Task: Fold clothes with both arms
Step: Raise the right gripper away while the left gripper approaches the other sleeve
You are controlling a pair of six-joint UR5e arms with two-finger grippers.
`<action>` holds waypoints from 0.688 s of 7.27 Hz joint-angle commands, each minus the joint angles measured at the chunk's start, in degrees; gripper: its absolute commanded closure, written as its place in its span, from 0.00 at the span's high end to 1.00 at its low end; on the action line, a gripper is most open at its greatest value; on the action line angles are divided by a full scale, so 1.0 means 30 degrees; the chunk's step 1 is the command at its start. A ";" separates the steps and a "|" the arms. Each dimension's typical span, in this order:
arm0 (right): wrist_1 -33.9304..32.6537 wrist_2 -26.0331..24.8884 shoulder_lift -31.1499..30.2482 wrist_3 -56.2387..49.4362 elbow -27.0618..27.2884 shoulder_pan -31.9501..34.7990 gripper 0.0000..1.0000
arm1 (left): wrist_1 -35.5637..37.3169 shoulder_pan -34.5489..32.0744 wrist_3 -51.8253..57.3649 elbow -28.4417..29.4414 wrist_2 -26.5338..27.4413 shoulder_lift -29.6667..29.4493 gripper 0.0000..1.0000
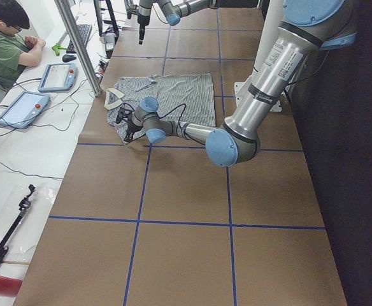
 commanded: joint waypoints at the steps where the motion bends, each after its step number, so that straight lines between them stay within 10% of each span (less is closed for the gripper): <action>1: 0.0000 -0.0010 -0.0017 -0.0086 -0.0028 -0.0018 1.00 | -0.0024 -0.0072 0.0268 0.0519 0.0400 -0.0216 0.56; 5: 0.0029 -0.0156 -0.0046 -0.0116 0.0001 -0.0018 1.00 | -0.0024 -0.0073 0.0297 0.0637 0.0371 -0.0187 0.55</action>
